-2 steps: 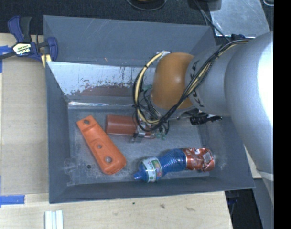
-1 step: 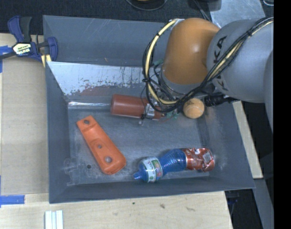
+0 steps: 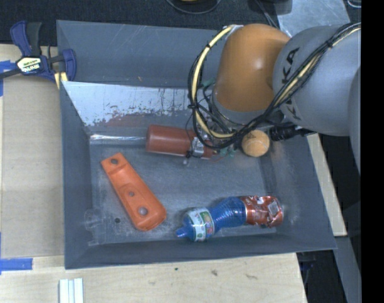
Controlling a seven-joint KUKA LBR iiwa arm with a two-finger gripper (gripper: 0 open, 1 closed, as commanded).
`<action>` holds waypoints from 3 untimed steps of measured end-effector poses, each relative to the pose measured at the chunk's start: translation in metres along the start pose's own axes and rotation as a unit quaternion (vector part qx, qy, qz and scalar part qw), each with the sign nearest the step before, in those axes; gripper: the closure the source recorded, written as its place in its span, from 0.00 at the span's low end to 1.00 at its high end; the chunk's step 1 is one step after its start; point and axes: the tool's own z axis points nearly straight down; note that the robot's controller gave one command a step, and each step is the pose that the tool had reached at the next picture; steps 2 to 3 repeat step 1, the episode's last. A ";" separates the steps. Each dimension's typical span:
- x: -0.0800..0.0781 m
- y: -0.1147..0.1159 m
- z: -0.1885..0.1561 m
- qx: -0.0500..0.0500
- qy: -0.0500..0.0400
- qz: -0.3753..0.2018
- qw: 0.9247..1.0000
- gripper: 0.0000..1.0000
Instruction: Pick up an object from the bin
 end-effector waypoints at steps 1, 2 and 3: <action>0.006 0.009 -0.083 0.000 0.000 0.010 1.000 1.00; 0.006 0.009 -0.083 0.000 0.000 0.010 1.000 1.00; 0.006 0.009 -0.083 0.000 0.000 0.010 1.000 1.00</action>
Offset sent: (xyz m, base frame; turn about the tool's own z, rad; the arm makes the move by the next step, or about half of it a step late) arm 0.0199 -0.0054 -0.1083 0.1209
